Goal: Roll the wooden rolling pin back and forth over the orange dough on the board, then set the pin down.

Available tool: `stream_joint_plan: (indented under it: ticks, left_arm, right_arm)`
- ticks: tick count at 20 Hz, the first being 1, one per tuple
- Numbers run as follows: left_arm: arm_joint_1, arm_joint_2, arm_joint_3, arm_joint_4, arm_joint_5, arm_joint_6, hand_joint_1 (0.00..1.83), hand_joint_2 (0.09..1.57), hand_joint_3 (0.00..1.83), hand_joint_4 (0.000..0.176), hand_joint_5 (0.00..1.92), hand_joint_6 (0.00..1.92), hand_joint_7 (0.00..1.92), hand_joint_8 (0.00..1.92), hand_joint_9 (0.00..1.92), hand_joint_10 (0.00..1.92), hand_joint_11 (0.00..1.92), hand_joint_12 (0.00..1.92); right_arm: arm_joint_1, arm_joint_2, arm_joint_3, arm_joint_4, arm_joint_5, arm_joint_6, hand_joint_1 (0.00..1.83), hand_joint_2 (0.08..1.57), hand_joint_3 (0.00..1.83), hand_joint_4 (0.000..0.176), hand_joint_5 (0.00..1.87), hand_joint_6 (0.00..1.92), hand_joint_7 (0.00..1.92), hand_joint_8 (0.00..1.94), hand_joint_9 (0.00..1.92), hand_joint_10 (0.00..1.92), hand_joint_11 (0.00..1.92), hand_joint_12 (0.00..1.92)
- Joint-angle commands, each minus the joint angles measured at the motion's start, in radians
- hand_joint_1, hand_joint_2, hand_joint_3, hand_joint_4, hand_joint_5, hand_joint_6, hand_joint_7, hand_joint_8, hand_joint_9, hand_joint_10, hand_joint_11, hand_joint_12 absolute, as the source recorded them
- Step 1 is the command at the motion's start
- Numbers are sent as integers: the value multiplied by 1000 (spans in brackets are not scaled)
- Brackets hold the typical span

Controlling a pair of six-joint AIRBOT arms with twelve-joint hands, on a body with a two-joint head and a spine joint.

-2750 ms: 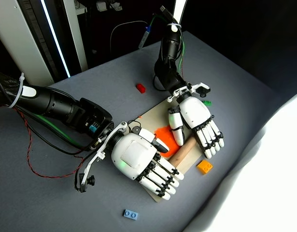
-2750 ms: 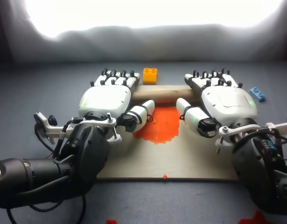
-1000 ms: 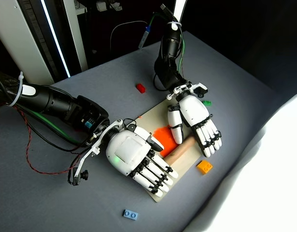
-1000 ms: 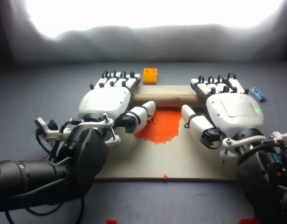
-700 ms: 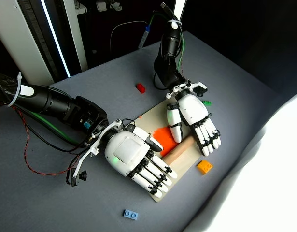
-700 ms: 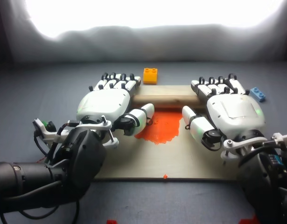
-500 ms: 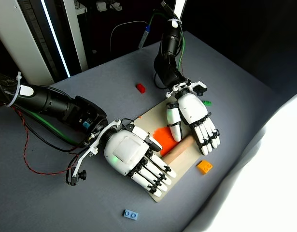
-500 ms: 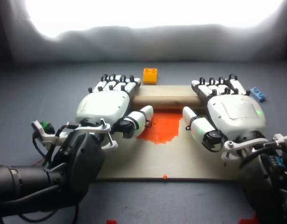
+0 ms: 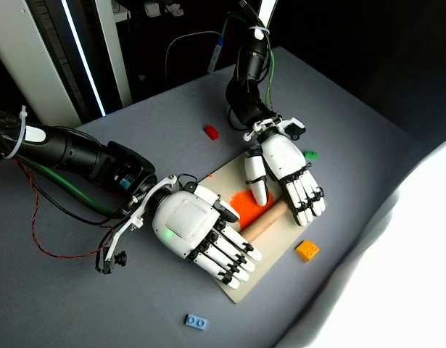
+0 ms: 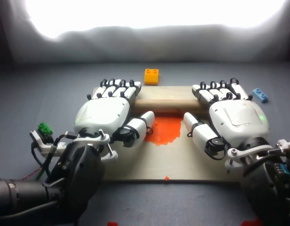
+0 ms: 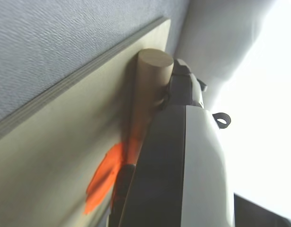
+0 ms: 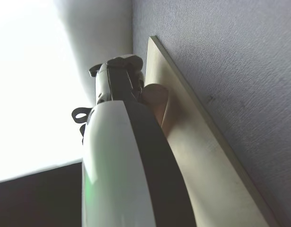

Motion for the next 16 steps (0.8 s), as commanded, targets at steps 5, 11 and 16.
stream_joint_plan:
  ticks: [5,11,16]
  left_arm:
    - [30,6,-27,31,-51,-12,0,1497,2,0,147,3,193,3,136,4,0,126]
    - [49,16,-52,44,-51,-4,0,1494,0,0,147,1,193,1,137,1,0,141]
    - [65,32,-75,64,-51,0,0,1491,0,0,141,0,186,0,132,0,0,166]
  right_arm:
    - [-10,5,-15,-54,88,-15,0,1571,31,0,338,7,374,4,324,4,0,727]
    - [2,-4,-17,-54,80,-36,0,1571,19,0,328,3,363,1,321,1,0,706]
    - [16,-17,-14,-53,58,-53,0,1571,38,0,324,1,359,1,322,2,0,713]
